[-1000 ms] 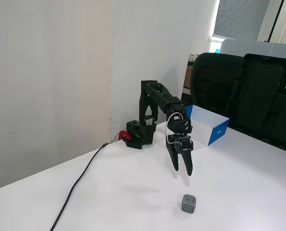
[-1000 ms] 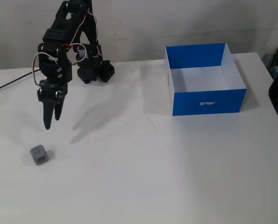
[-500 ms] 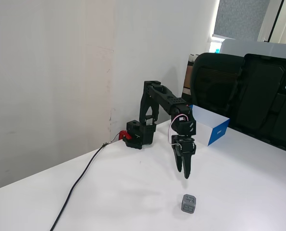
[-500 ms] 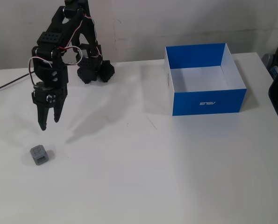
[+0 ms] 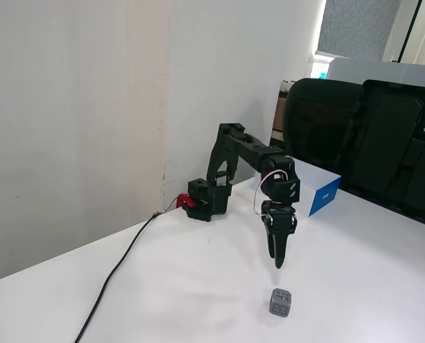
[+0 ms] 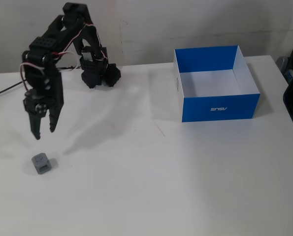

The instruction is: Grasp the gray block and put it in the box.

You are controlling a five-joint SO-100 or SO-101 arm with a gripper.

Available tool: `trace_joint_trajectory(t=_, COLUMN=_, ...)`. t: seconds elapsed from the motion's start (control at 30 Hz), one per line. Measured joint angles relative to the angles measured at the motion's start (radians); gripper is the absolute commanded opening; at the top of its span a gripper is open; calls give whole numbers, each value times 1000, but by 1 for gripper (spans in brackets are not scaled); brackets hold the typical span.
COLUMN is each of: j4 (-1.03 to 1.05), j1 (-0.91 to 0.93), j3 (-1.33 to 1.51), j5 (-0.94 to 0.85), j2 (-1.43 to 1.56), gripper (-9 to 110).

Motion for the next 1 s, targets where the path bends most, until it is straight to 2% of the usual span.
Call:
trace_joint_trajectory(t=0.63, j4=196, j1=-52, j3=-442, j5=34, j2=-279, gripper=30)
trace_joint_trajectory(t=1.0, j4=351, j1=-54, j3=-772, j5=34, j2=-529, gripper=31)
